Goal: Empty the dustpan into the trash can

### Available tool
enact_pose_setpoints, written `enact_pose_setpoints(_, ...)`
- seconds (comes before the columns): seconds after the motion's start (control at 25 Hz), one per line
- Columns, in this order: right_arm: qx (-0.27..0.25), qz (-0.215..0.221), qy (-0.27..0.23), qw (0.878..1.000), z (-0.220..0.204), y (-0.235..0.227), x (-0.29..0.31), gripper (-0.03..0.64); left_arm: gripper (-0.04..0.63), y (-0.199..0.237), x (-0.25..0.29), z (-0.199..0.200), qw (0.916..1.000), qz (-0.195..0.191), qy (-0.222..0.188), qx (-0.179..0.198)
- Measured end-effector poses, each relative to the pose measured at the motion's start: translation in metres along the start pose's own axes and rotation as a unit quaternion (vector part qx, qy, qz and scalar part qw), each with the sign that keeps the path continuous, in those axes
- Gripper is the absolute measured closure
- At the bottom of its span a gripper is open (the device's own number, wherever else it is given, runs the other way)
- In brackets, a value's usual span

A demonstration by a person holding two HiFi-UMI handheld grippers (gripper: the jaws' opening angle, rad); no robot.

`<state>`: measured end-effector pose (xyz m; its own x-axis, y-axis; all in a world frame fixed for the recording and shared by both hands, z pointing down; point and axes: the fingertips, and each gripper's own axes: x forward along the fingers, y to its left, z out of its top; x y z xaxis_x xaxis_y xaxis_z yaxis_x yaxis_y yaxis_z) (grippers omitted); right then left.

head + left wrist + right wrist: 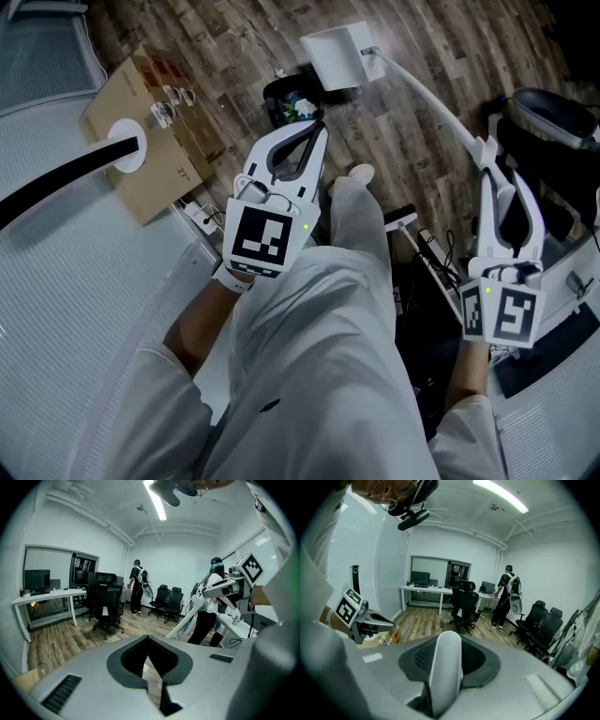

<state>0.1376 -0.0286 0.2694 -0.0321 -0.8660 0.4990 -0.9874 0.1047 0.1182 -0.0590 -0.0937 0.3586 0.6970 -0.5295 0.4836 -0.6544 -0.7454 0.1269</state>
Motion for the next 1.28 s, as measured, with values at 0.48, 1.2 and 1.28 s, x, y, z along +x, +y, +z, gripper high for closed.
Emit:
enact_pose_setpoints(0.48, 0.068, -0.045, 0.075, 0.994, -0.083, -0.033, 0.058, 0.494, 0.589, 0.017, 0.009, -0.024, 0.9989, 0.024, 0.033, -0.023)
enact_pose_setpoints(1.2, 0.097, -0.076, 0.154, 0.98, -0.165, -0.064, 0.163, 0.494, 0.589, 0.026, 0.044, -0.055, 0.9946, 0.035, 0.076, -0.061)
enact_pose_setpoints(1.28, 0.099, -0.078, 0.163, 0.979, -0.172, -0.068, 0.17, 0.494, 0.589, 0.025, 0.046, -0.057, 0.9945, 0.036, 0.077, -0.062)
